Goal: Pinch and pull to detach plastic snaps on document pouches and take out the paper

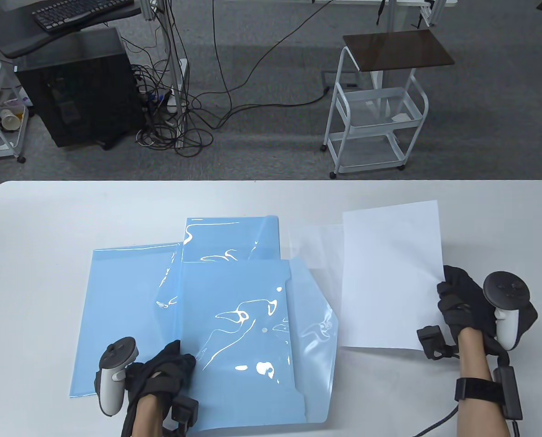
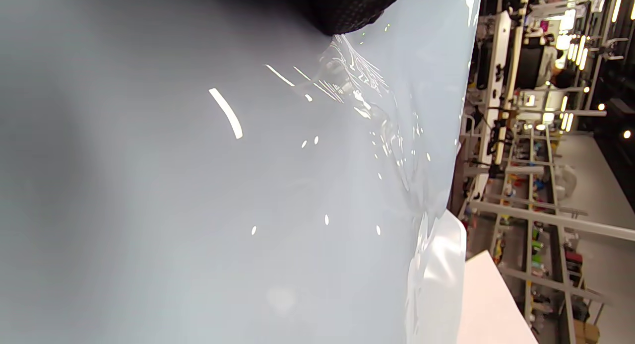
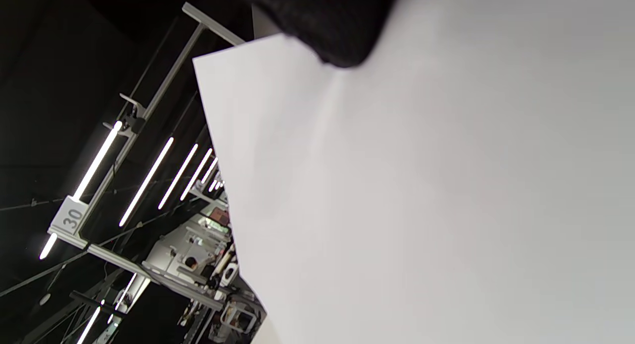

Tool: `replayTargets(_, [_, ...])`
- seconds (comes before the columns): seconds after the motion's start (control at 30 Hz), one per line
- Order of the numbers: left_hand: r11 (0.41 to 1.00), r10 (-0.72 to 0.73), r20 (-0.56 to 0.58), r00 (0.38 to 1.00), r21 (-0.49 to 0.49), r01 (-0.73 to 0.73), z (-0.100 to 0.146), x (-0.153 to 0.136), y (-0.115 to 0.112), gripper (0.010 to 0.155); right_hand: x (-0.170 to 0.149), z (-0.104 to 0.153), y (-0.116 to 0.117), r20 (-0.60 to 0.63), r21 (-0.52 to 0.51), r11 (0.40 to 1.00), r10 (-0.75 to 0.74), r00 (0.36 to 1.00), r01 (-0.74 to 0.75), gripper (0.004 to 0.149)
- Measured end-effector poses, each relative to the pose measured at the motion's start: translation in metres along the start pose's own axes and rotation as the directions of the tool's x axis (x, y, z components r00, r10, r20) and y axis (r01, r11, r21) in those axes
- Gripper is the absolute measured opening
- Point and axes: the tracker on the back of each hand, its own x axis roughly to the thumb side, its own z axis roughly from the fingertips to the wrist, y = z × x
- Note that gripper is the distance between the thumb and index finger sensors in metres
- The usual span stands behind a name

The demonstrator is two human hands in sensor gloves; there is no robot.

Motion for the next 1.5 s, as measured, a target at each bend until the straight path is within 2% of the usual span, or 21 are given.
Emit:
replayTargets(0.3, [0.999,-0.042,-0.002,0.999,-0.019,0.041,-0.001,0.002,-0.008,0.05,0.013,-0.02,0.06,0.01,0.106,0.994,0.032,0.999,-0.033,0.044])
replayTargets(0.73, [0.998,-0.063,-0.01,0.998,-0.032,0.063,-0.003,0.002,-0.01,0.05,0.011,-0.049,0.104,-0.025,0.154,0.985,0.08,0.997,-0.075,0.044])
replayTargets(0.93, [0.997,-0.071,-0.015,0.997,-0.027,0.07,-0.003,0.003,-0.01,0.05,0.004,-0.054,0.113,-0.029,0.155,0.979,0.136,0.99,-0.13,0.044])
replayTargets(1.5, [0.997,-0.076,-0.011,0.997,-0.02,0.076,-0.004,0.003,-0.011,0.051,0.002,-0.054,0.112,-0.002,0.125,0.939,0.324,0.946,-0.321,0.052])
